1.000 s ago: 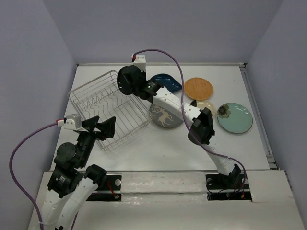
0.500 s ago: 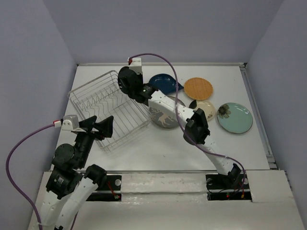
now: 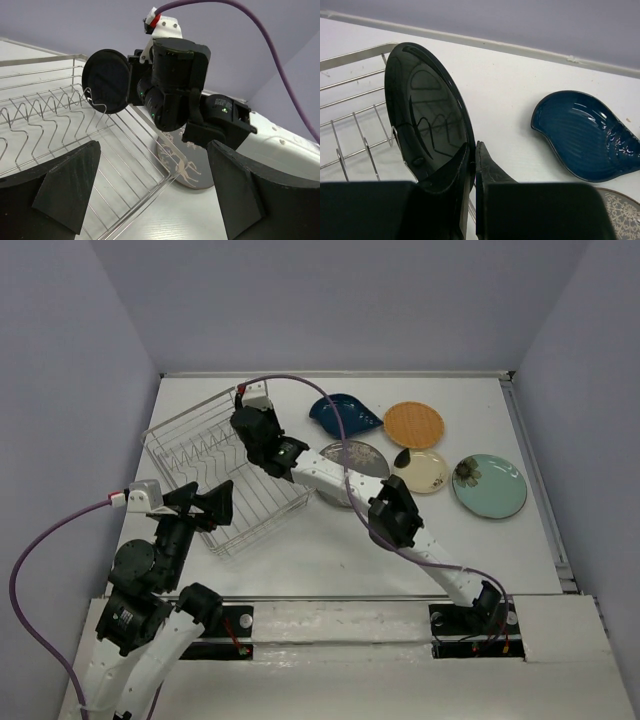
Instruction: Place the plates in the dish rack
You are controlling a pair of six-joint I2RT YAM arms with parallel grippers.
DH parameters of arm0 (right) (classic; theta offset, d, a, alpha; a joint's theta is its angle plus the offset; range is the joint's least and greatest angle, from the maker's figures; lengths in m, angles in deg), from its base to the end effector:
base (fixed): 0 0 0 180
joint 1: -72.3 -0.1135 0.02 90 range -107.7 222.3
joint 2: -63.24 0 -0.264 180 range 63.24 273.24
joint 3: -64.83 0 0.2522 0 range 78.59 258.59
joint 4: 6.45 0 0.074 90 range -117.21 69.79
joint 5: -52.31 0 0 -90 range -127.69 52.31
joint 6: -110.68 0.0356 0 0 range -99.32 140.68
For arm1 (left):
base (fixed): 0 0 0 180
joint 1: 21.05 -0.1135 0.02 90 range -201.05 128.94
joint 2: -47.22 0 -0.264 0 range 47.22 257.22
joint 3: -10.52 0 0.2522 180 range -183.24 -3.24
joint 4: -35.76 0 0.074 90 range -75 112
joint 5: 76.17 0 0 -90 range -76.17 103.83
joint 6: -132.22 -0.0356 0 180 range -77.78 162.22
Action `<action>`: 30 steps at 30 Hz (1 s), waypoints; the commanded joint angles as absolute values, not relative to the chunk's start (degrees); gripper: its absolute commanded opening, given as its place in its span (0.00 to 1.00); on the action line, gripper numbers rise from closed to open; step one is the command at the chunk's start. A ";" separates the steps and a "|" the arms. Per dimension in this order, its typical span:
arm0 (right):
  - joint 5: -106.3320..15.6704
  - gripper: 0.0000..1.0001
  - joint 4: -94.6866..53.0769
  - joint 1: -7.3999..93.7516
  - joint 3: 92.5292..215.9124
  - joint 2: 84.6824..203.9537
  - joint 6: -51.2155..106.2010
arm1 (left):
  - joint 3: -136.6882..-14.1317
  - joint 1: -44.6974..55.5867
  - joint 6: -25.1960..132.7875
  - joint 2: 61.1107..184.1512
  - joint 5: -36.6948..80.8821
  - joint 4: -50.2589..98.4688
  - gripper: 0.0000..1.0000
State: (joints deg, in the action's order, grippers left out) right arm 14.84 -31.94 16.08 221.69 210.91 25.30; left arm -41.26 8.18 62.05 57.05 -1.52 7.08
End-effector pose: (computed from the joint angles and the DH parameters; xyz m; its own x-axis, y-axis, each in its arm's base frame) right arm 0.3481 0.4696 0.2681 -0.1622 -0.1543 -0.9746 -0.0693 0.9870 -0.1447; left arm 0.0507 -0.0176 0.3520 0.1050 -0.4336 -0.8950 0.2994 0.8720 -0.3873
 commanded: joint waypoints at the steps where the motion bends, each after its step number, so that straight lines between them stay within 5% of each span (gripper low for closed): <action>1: 19.97 0.07 -23.02 14.82 222.29 210.98 17.33 | -43.06 8.39 62.25 56.54 -3.57 8.55 0.99; 8: 11.39 0.61 -23.28 14.82 210.37 200.11 27.26 | -42.70 8.30 62.34 57.07 -3.31 8.64 0.99; 13: 3.29 0.61 -24.25 16.40 202.01 191.23 32.53 | -42.53 8.13 62.17 57.16 -2.69 8.64 0.99; 20: -17.70 0.56 -23.56 25.62 167.75 168.11 51.42 | -41.39 8.21 61.73 57.25 0.82 9.87 0.99; 26: -24.84 0.42 -18.57 42.46 132.95 151.41 65.92 | -41.30 8.30 61.64 57.33 2.23 10.49 0.99; 30: -30.11 0.42 -9.51 50.04 115.89 142.01 71.47 | -41.12 8.30 61.64 57.86 2.84 10.66 0.99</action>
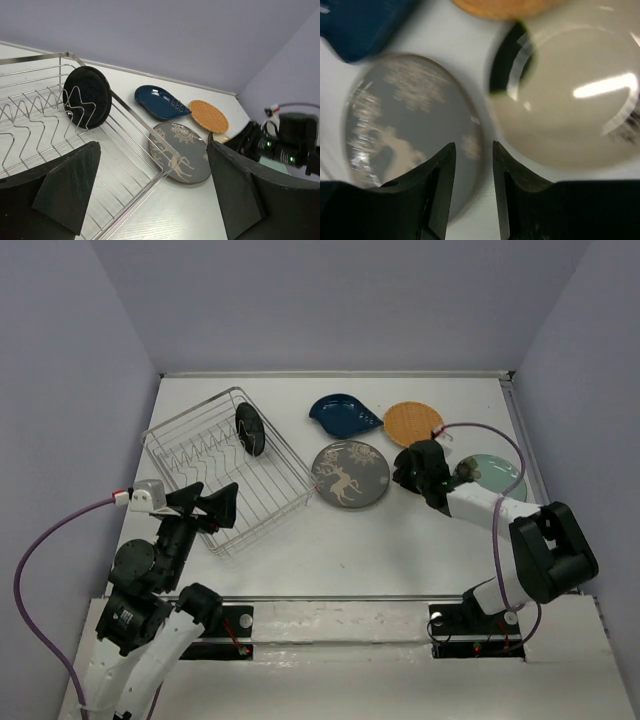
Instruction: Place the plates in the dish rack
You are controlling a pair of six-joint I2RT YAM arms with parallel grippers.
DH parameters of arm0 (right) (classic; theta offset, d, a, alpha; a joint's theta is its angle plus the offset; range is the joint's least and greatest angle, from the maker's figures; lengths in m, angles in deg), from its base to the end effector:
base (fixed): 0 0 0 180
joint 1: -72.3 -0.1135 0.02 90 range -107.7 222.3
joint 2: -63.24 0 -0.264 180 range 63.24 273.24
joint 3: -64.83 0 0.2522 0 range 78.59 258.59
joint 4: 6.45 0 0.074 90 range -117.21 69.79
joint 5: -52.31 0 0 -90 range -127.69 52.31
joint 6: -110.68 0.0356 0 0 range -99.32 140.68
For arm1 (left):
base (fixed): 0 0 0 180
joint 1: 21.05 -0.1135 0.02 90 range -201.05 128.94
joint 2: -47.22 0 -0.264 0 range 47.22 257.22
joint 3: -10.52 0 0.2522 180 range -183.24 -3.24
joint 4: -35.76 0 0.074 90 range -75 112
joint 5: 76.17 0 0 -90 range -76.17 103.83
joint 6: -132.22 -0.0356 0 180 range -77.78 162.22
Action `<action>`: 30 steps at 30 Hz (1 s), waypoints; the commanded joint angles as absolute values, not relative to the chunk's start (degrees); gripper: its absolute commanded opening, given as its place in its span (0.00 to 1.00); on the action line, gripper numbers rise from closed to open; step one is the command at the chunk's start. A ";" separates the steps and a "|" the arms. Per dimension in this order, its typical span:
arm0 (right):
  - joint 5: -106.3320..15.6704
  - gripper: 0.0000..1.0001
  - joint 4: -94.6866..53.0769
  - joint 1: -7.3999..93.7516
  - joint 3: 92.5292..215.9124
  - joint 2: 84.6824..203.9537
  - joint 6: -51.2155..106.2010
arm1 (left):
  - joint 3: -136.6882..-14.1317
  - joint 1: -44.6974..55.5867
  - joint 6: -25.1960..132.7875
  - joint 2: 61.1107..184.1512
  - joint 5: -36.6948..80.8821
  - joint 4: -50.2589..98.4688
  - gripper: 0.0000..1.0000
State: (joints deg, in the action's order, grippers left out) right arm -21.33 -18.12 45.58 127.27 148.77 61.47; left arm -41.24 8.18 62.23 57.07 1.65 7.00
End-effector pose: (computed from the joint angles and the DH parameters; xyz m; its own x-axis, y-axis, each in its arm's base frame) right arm 0.2906 0.1351 0.2161 -0.5324 0.4338 -0.7269 0.1625 0.8951 0.4151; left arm 0.0504 -0.0196 0.3519 0.0846 -0.4306 -0.8986 0.3480 0.8578 -0.3783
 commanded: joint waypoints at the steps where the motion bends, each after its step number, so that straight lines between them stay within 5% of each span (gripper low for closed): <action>1: -30.13 0.44 -9.49 50.07 115.85 141.99 71.04 | -41.12 8.30 61.55 57.86 2.93 10.75 0.99; 5: -35.30 0.58 -8.35 50.68 116.64 145.75 67.79 | -41.03 8.13 61.55 58.39 3.37 10.84 0.99; 14: -45.07 0.61 9.65 51.30 113.48 157.27 72.09 | -40.95 7.77 61.64 58.91 3.81 10.75 0.99; 23: -43.58 0.39 23.10 51.30 108.13 163.60 81.67 | -41.03 7.69 61.55 59.09 3.81 10.75 0.99; 28: -42.53 0.11 27.25 51.30 104.43 162.56 82.99 | -41.03 7.51 61.55 59.44 3.81 10.84 0.99; 30: -41.91 0.07 26.55 51.30 103.64 161.07 81.85 | -41.03 7.42 61.55 59.53 3.81 10.84 0.99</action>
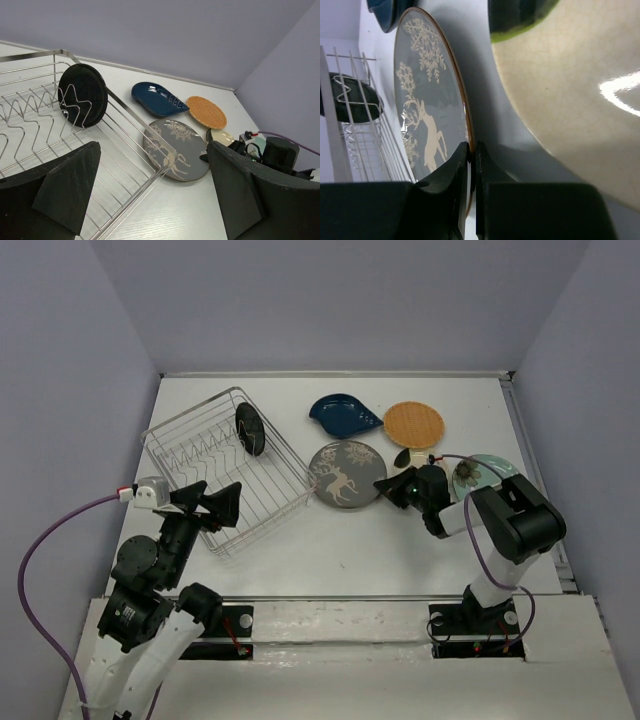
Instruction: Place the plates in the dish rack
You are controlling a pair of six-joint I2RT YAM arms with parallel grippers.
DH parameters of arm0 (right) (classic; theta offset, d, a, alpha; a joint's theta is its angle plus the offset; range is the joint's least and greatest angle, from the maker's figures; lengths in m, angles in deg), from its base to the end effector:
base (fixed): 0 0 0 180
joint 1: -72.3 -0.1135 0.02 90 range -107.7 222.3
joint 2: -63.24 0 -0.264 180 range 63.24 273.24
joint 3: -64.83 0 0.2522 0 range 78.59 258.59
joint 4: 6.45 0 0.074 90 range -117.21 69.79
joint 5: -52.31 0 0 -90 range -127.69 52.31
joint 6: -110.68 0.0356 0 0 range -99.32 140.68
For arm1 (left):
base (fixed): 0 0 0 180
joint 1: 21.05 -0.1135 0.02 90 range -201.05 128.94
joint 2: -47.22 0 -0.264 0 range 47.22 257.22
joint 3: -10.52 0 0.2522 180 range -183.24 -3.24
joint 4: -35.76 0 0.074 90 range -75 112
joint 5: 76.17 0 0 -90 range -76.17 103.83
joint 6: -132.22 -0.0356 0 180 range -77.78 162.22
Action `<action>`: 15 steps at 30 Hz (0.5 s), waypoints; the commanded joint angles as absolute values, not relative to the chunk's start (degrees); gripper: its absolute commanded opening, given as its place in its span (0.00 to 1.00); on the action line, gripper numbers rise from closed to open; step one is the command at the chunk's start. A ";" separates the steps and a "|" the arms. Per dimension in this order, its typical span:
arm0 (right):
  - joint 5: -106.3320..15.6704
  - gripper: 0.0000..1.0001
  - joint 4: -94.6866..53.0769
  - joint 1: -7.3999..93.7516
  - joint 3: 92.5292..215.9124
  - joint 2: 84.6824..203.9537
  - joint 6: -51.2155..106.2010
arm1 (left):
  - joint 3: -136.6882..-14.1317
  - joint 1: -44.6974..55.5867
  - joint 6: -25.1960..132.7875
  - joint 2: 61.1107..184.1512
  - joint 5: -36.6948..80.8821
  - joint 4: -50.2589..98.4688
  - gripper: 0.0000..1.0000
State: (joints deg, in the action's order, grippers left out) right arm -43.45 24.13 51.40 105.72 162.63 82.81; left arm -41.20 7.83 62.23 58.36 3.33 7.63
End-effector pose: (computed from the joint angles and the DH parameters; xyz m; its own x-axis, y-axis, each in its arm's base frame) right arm 0.2711 0.1073 0.1077 -0.5915 0.7156 -0.3715 0.1820 0.5674 0.8031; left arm 0.0548 -0.0228 0.3521 0.0682 -0.4219 -0.9041 0.3644 0.8541 -0.3711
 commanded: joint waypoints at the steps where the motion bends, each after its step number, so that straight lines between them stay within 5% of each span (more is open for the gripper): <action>1: -41.73 0.07 25.85 51.30 103.37 158.71 81.33 | -41.03 7.42 61.55 59.62 3.90 10.93 0.99; 15: -23.92 0.07 -5.87 46.47 123.28 130.13 59.19 | -40.95 5.84 61.64 59.79 4.60 11.19 0.99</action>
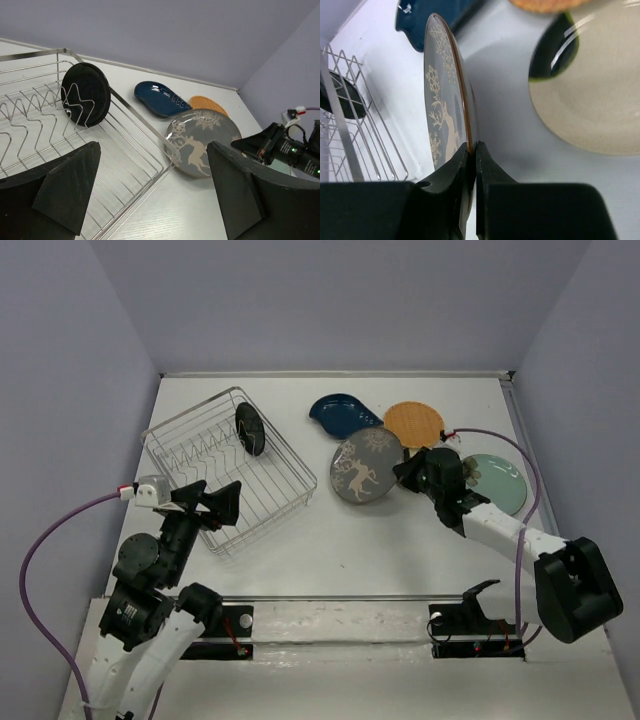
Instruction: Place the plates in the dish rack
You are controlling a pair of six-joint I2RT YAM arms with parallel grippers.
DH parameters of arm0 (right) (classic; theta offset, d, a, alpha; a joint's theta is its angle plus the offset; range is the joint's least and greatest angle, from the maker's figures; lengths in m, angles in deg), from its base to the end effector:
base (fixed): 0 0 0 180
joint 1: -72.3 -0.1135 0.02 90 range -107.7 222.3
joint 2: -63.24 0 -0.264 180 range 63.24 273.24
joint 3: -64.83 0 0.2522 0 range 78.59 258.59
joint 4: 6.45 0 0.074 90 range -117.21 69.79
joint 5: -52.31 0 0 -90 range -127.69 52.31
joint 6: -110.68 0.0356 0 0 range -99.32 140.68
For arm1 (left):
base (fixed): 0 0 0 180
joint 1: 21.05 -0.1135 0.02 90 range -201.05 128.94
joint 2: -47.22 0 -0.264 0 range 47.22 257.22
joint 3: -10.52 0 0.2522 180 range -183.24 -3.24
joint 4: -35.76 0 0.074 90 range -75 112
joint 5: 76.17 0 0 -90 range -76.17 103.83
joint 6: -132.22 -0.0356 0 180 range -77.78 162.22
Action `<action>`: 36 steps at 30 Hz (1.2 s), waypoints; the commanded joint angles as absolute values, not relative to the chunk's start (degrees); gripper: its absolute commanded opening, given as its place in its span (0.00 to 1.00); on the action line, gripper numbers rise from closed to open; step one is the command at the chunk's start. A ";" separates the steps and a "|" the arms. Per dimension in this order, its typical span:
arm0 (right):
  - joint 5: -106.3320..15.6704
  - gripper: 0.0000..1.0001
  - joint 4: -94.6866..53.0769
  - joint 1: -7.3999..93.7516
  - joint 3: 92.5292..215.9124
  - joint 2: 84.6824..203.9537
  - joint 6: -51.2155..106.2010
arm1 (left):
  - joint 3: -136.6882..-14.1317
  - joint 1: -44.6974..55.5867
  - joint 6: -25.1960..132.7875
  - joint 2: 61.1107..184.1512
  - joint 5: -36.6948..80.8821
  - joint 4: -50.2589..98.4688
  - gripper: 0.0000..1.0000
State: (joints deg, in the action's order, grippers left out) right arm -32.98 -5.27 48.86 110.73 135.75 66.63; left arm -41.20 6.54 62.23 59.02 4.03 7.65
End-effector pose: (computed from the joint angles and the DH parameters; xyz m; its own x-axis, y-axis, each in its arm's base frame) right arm 0.2443 0.1027 0.2053 -0.5100 0.5596 -0.6533 0.0548 0.7790 0.6246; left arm 0.0576 -0.0232 0.3517 0.0648 -0.4143 -0.9078 0.3522 0.8607 -0.3677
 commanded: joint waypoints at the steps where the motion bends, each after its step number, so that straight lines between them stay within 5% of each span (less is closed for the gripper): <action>1: -22.24 0.07 -7.01 45.77 125.32 129.86 56.30 | -40.95 5.75 61.64 59.79 4.60 11.19 0.99; 9: -10.89 0.07 -9.93 37.69 142.64 133.37 44.68 | -41.12 4.70 61.55 59.00 3.72 10.93 0.99; 36: -8.16 0.07 -9.84 22.82 188.35 171.95 35.36 | -41.12 4.52 62.08 57.77 3.20 10.75 0.99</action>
